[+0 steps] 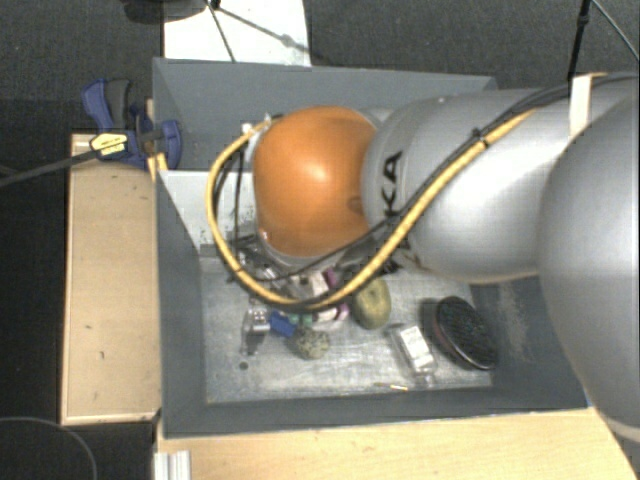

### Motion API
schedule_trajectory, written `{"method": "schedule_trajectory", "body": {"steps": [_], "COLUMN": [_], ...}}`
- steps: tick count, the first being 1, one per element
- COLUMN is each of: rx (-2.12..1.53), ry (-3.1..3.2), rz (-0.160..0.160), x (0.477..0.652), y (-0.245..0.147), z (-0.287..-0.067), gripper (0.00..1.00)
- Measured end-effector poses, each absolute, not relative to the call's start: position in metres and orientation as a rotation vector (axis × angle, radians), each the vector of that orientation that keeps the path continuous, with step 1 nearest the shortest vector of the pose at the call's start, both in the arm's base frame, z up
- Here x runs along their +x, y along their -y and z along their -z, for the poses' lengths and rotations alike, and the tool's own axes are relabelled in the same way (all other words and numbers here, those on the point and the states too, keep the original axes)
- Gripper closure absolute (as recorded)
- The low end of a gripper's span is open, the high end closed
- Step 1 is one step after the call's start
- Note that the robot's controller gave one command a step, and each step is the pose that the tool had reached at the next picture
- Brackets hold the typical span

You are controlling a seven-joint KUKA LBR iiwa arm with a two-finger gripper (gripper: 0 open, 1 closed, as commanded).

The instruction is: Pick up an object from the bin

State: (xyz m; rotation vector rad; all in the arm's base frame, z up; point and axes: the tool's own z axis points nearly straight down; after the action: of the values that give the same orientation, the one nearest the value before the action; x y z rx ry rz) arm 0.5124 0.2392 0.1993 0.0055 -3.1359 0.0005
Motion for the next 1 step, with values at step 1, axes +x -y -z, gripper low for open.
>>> {"method": "schedule_trajectory", "body": {"steps": [1], "rx": [0.238], "ry": [3.128], "rz": [-0.002], "x": [0.5437], "y": [-0.1908], "z": [-0.0909], "gripper": [0.00]}}
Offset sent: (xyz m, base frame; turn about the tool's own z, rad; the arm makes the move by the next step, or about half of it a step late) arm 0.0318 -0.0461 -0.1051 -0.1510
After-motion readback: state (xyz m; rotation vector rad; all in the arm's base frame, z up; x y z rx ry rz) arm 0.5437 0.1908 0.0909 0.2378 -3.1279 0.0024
